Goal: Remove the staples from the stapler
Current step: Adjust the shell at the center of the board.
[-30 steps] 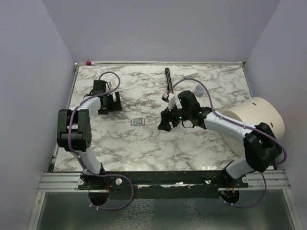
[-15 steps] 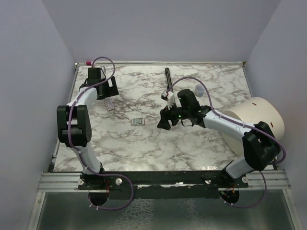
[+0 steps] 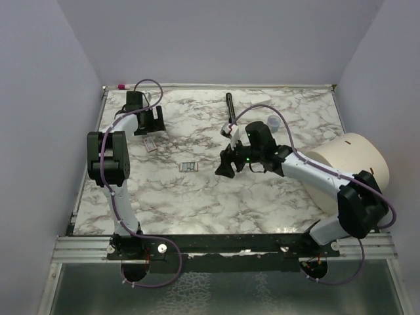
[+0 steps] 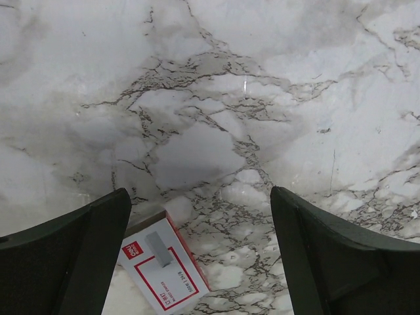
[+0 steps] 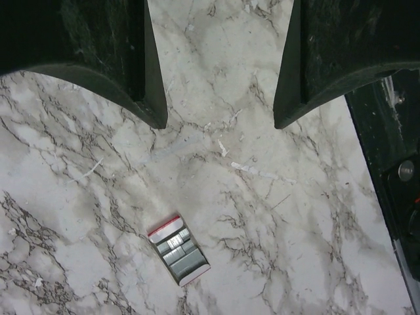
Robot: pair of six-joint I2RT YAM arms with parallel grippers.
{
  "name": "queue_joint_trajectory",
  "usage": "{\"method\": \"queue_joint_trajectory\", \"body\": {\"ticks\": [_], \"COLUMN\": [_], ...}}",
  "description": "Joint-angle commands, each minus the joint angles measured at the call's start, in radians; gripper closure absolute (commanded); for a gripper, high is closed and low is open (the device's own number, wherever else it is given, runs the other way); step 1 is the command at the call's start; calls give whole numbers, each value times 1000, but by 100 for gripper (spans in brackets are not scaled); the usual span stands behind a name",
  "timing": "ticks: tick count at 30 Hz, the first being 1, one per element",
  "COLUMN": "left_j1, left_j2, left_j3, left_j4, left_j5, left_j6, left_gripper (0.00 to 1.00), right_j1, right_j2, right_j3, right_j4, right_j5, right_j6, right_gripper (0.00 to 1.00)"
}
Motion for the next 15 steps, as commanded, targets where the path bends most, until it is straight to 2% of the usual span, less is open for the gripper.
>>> {"method": "queue_joint_trajectory", "body": {"ticks": [1,6,11,15], "left_j1": [2,2,1,2], "left_j2": [-22,-51,-82,-134], "left_j3": [-27,-68,-112,-191], "left_j4": [-17,-62,-94,-107], "left_j5": [17,-15,-20,-32], "left_j6": [20,16,-15,-28], "left_gripper": [10,13,16,16], "right_j1": [18,72,88,89], "right_j2": [74,142,223,292], "right_j3": [23,25,68,130], "right_j4": [86,199,184,139], "right_j5": [-57,-56,-163,-176], "right_j6": [-123,-297,-531,-631], "right_gripper": [34,34,35,34]}}
